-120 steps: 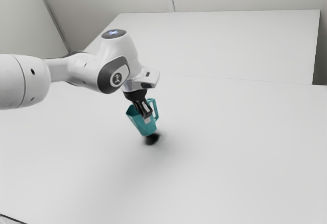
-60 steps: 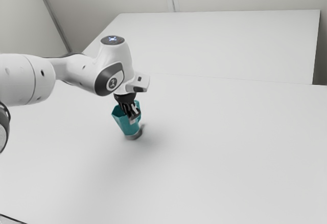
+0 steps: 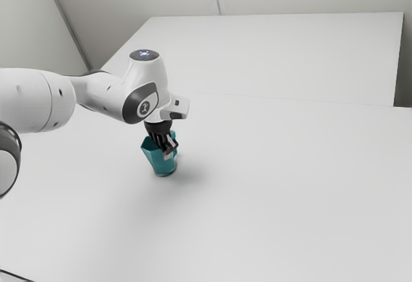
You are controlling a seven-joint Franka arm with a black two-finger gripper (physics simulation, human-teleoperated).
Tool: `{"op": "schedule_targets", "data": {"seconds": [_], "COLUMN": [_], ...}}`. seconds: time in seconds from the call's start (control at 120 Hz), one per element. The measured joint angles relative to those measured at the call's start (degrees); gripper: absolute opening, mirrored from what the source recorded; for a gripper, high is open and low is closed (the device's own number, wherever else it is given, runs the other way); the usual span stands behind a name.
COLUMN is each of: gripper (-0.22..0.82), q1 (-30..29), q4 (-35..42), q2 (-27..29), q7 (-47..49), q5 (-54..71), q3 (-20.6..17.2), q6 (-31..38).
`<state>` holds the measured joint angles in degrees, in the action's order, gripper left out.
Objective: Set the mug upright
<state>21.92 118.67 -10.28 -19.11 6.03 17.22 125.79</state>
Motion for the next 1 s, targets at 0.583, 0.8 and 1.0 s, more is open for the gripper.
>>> {"op": "schedule_targets", "data": {"seconds": [0.583,0.8,1.0], "gripper": [0.56,0.59,0.6], "q1": [0.8,-0.3,-0.4], "q4": [-1.9,-10.9,-18.9], "q2": [6.7,7.5,7.9], "q7": [0.1,3.3,5.8], "q5": [0.0,4.0,5.2], "q3": [0.1,0.8,0.9], "q6": [-2.3,-10.4,-17.8]}}
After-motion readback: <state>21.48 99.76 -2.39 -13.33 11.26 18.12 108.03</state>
